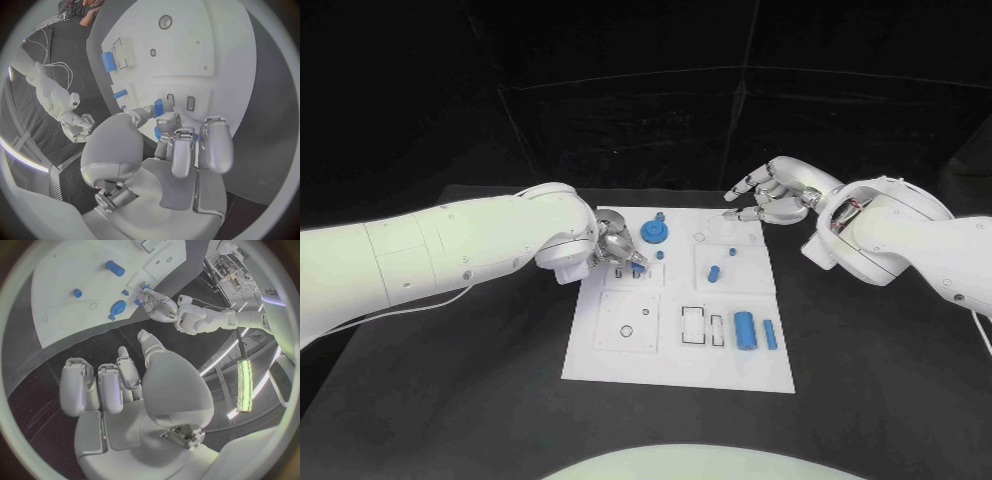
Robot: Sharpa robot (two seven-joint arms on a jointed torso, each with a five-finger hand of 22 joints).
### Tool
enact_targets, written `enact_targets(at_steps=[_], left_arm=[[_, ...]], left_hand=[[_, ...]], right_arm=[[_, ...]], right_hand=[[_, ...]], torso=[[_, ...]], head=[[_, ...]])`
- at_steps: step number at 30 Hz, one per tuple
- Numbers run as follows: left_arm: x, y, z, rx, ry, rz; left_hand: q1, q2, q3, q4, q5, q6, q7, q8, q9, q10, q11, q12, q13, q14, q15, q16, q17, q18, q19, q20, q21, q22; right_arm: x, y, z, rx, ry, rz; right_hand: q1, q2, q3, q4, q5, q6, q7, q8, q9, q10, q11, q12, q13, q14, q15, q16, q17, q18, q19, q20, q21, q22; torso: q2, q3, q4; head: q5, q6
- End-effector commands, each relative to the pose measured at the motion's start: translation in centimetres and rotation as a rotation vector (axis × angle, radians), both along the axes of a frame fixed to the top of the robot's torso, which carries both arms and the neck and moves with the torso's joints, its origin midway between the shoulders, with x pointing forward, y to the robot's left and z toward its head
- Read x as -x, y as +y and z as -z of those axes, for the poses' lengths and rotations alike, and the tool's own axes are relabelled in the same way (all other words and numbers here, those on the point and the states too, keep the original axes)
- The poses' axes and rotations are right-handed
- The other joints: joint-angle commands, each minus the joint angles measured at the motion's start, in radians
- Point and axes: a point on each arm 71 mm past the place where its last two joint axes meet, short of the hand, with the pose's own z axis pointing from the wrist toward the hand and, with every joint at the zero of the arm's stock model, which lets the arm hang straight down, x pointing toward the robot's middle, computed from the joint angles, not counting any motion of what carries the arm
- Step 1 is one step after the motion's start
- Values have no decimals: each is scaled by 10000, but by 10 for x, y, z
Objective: Assemble the parts on the task board
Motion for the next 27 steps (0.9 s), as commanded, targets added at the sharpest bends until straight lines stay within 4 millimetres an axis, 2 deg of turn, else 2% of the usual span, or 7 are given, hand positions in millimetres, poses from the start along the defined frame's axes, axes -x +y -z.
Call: enact_targets(at_steps=[1, 16, 27], left_arm=[[-1, 0, -4, 321, -563, -276], [0, 0, -2, -455, -1281, -21], [4, -3, 6, -906, -1017, 321]], left_hand=[[-83, -1, 1754, -1671, 70, -58, -38, 53, 20, 79, 27, 65, 22, 1039, -2, 31, 2634, -70, 68, 34, 37, 24], [-136, -35, 1827, -1741, 113, -54, -48, 102, 48, 105, 17, 81, 26, 1039, -10, 31, 2634, -84, 98, 27, 85, 100], [-145, -44, 1834, -1754, 114, -53, -51, 113, 54, 114, 14, 89, 31, 1039, -12, 31, 2634, -90, 109, 25, 103, 128]], right_arm=[[0, 0, -1, 47, 12, -53], [0, -1, -1, 39, -8, -30], [0, -1, -2, -14, -90, -29]], right_hand=[[-18, 47, -63, 3, 48, 22, -77, 70, 16, -9, -53, -25, -8, 495, -59, -41, 240, 97, -35, -58, -60, -8], [-18, 47, -63, 3, 48, 22, -77, 70, 16, -9, -53, -25, -8, 495, -59, -41, 240, 97, -35, -58, -60, -8], [-19, 46, -76, 13, 62, 19, -77, 74, 15, -38, -53, -68, -48, 491, -61, -56, 218, 100, -39, -60, -69, -23]], torso=[[3, -1, -6], [9, -13, -22], [6, -10, -18]], head=[[30, -4], [95, -66], [103, -74]])
